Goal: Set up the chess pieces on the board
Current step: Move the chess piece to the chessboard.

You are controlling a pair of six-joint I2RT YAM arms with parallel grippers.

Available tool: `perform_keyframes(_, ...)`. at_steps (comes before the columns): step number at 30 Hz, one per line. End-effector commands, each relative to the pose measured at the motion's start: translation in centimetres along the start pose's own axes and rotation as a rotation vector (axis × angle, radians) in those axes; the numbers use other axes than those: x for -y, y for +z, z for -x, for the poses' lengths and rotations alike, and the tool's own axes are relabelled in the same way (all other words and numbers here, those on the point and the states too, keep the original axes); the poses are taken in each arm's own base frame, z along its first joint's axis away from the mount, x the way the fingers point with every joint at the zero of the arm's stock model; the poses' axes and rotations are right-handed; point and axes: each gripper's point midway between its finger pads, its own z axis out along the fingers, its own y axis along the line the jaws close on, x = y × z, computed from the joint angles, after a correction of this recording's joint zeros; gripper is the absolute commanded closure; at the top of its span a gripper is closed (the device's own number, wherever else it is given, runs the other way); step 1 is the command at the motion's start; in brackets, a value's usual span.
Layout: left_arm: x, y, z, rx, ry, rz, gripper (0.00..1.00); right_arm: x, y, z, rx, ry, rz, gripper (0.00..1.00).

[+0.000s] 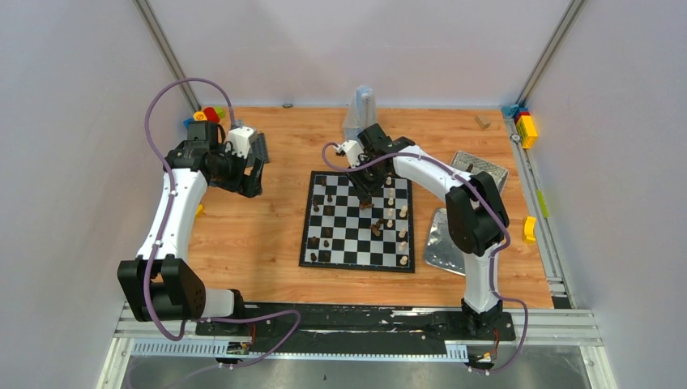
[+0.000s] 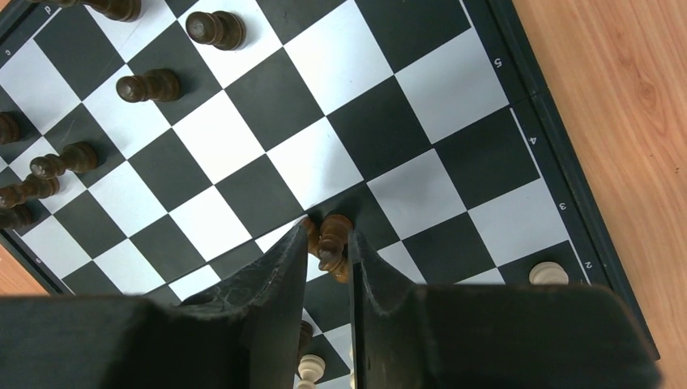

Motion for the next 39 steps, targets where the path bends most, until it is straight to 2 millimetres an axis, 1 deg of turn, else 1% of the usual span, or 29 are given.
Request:
perform_keyframes(1, -0.4, -0.3, 0.6, 0.027, 0.001, 0.01, 0.04, 0.4, 0.1, 0.4, 0.017, -0.012, -0.028, 0.75)
perform_keyframes(6, -0.5, -0.3, 0.6, 0.026, 0.002, 0.013, 0.04, 0.3, 0.6, -0.2, -0.002, -0.008, -0.02, 0.78)
perform_keyframes(16, -0.5, -0.3, 0.6, 0.026, 0.001, 0.013, 0.04, 0.0, 1.0, -0.9, -0.018, -0.001, -0.004, 0.79)
perform_keyframes(18, -0.4, -0.2, 0.6, 0.026, 0.0, 0.012, 0.04, 0.0, 1.0, -0.9, -0.018, 0.0, -0.002, 0.81)
perform_keyframes(22, -0.5, -0.3, 0.6, 0.026, 0.001, 0.015, 0.04, -0.3, 0.7, -0.3, -0.003, -0.003, 0.013, 0.92)
perform_keyframes(25, -0.5, -0.3, 0.6, 0.028, 0.002, 0.014, 0.04, -1.0, 0.2, 0.6, 0.019, -0.011, 0.039, 0.95)
perform_keyframes(30, -0.5, -0.3, 0.6, 0.027, 0.001, 0.015, 0.04, -2.7, -0.6, 1.8, 0.051, -0.063, 0.061, 0.98)
perform_keyframes(34, -0.4, -0.3, 0.6, 0.027, 0.001, 0.012, 0.04, -4.1, -0.5, 2.1, 0.053, -0.109, 0.081, 0.98)
perform_keyframes(39, -0.5, -0.3, 0.7, 0.03, 0.001, 0.012, 0.04, -5.3, -0.2, 2.1, 0.044, -0.146, 0.099, 0.98)
